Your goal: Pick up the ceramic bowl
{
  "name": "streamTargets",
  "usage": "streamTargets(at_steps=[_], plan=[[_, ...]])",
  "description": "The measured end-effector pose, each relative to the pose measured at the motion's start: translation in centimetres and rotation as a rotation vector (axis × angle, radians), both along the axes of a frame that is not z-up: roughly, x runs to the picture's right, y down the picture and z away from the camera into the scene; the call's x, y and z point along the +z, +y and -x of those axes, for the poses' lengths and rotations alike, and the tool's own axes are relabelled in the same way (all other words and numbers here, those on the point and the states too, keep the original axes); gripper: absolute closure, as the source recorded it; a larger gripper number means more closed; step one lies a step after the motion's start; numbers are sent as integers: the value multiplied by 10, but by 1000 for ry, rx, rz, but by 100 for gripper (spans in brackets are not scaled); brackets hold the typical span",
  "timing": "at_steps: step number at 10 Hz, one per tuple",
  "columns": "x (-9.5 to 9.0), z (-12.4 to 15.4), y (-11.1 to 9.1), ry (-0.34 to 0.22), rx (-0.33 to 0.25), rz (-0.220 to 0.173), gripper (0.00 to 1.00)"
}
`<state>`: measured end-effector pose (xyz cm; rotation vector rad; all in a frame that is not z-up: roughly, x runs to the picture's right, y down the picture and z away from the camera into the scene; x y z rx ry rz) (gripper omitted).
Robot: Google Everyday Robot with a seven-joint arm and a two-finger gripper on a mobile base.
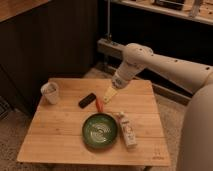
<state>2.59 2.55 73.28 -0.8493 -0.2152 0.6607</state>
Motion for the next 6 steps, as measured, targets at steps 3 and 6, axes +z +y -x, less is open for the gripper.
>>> streamTargets(at_steps=[3, 6], plan=[[5, -1, 9, 5, -3, 7, 20], [26, -5, 39, 21, -9, 28, 20]])
